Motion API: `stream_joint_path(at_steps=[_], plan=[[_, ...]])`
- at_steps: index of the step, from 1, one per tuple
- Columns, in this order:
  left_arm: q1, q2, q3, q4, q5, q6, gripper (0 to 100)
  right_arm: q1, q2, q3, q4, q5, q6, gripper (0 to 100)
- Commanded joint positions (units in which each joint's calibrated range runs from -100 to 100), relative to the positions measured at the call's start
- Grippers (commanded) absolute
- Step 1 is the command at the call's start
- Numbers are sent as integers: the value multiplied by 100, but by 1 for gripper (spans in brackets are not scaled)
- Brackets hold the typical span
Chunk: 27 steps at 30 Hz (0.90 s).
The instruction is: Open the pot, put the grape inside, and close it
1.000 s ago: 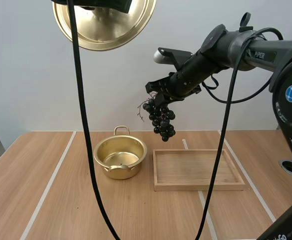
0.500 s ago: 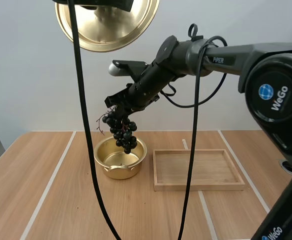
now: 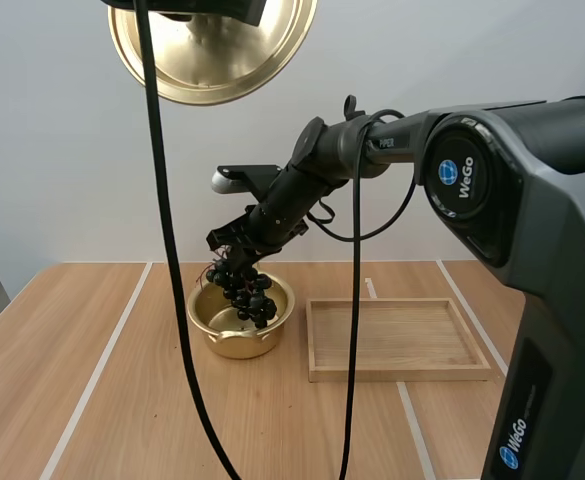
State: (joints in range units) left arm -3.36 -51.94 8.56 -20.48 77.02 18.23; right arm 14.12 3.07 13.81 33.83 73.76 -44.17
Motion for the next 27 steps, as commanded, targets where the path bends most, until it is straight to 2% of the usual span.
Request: stream_joint_path(at_steps=[1, 9, 22, 27], plan=[[-5, -14, -47, 1, -145, -66, 0, -2, -11, -24, 56, 322, -61, 0], [-5, -14, -47, 37, -213, -57, 0, -2, 56, -24, 56, 888, -32, 0], [-5, -14, -47, 240, -213, -57, 0, -2, 350, -24, -21, 868, 42, 0], [-5, -14, -47, 240, -213, -57, 0, -2, 537, -24, -32, 500, 42, 0]])
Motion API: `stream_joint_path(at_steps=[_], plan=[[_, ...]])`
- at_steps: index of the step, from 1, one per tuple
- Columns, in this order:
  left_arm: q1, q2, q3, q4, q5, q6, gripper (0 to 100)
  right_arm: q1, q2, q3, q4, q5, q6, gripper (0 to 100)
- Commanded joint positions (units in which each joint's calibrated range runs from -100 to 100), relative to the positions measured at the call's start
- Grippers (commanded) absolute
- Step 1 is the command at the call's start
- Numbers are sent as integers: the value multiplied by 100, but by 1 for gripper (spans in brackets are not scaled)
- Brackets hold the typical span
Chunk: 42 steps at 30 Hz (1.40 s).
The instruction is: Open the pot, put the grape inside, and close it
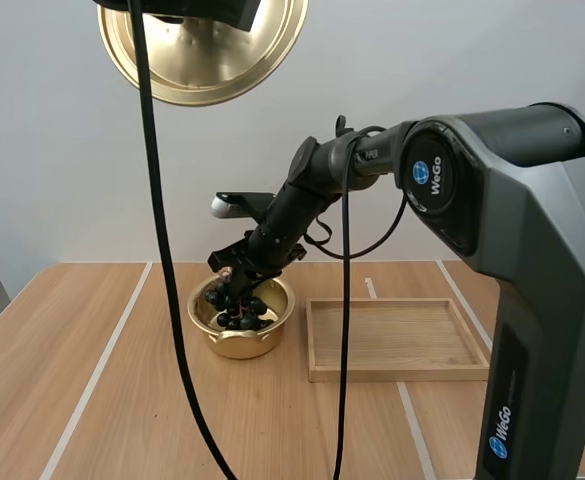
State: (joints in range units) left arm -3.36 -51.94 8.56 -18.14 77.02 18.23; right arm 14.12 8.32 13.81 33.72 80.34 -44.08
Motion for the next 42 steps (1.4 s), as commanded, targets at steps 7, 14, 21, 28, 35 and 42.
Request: stream_joint_path(at_steps=[7, 14, 21, 28, 35, 42], plan=[[-5, -14, -47, 6, -213, -57, 0, -2, 202, -24, -21, -543, -24, 0], [-5, -14, -47, 3, -156, -57, 0, -2, 481, -24, -21, -903, -71, 0], [-5, -3, -47, 13, -156, -57, 0, -2, 724, -36, -21, -1247, -126, 0], [-5, -3, -47, 13, -139, -57, 0, -2, 893, -36, -21, -1303, -179, 0], [-5, -3, -47, 46, -123, -57, 0, -2, 923, -36, -10, -1380, -179, 0], [-5, -3, -47, 46, -87, -57, 0, -2, 923, -36, 26, -1380, -179, 0]])
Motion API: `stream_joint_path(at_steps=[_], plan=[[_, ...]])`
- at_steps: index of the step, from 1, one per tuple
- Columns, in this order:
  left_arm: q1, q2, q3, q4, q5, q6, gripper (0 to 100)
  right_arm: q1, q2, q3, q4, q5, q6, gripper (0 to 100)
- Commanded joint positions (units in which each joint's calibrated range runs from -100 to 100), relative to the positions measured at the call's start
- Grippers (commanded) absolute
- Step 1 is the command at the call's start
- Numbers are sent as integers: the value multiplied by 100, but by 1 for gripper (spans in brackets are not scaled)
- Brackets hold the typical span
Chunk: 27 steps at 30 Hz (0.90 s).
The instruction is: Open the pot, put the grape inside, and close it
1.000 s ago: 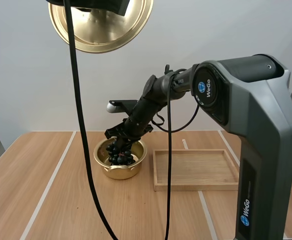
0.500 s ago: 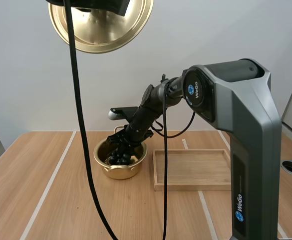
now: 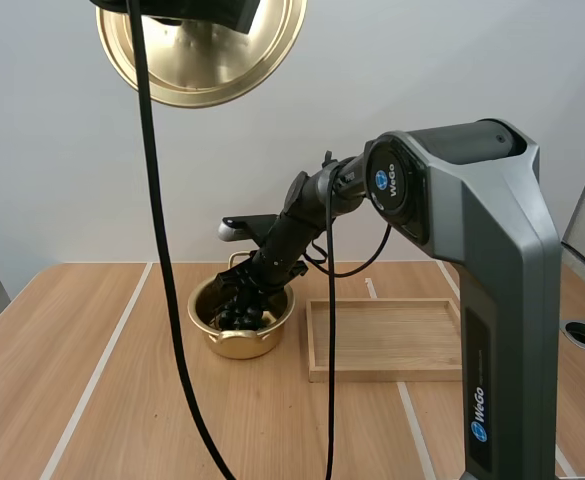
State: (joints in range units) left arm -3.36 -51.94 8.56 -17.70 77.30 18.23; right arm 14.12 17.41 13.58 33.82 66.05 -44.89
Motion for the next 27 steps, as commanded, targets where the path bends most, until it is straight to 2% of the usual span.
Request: stream_joint_path(at_steps=[1, 3, 4, 5, 8, 9, 10, 19, 27], plan=[[-5, -3, -47, 2, -115, -57, 0, -2, -2, -13, 15, 68, -97, 0], [-5, -3, -47, 2, -115, -57, 0, -2, -14, -13, 15, 68, -97, 0], [-5, -3, -47, 2, -115, -57, 0, -2, -39, -13, 15, 68, -97, 8], [-5, -3, -47, 2, -115, -57, 0, -2, -42, -13, 15, 68, -97, 20], [-5, -3, -47, 2, -115, -57, 0, -2, -78, -13, 15, 37, -97, 80], [-5, -3, -47, 2, -115, -57, 0, -2, -78, -13, 15, -8, -97, 94], [-5, -3, -47, 2, -115, -57, 0, -2, -88, -13, 15, -49, -97, 100], [-5, -3, -47, 41, -112, -57, 0, -2, -229, -13, 15, -92, -127, 100], [-5, -3, -47, 41, -112, -57, 0, -2, -885, -13, 15, -307, -135, 100]])
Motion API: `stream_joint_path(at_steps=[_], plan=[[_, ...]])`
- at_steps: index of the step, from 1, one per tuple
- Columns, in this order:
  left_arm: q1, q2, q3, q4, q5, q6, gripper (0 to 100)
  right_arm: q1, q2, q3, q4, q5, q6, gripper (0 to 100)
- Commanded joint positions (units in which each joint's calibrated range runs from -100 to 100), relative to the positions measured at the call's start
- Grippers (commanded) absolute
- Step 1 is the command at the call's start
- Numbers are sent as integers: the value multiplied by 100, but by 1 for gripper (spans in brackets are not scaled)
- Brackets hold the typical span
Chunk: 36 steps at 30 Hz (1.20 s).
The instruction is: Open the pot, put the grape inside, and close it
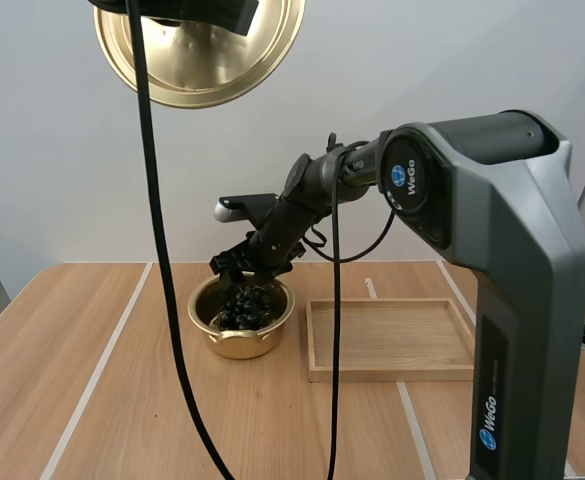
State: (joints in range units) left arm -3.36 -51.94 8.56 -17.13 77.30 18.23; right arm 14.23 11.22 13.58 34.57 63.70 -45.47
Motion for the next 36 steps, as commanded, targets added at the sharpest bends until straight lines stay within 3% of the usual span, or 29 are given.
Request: stream_joint_path(at_steps=[1, 6, 15, 20, 22, 23, 29, 36], plan=[[-5, -3, -47, -16, -112, -57, 0, -12, -355, -13, -59, -72, -77, 100], [-5, -3, -47, -16, -112, -57, 0, -12, -752, -13, -59, -40, -77, 100], [-5, -3, -47, 158, -243, -57, 0, -34, -1414, -13, -648, 582, 156, 99], [-5, -3, -47, 330, -260, -57, 0, -40, -1830, 13, -1054, 721, 530, 91], [-5, -3, -47, 328, -260, -66, 0, -70, -1964, 16, -1263, 826, 738, 82], [-5, -3, -47, 328, -260, -66, 0, -102, -2033, 16, -1329, 918, 776, 73], [-5, -3, -47, 328, -260, -123, 0, -461, -2432, 40, -1351, 1285, 898, 0], [-5, 84, -47, 328, -219, -200, 0, -1077, -3158, 466, -1351, 1240, 930, 0]])
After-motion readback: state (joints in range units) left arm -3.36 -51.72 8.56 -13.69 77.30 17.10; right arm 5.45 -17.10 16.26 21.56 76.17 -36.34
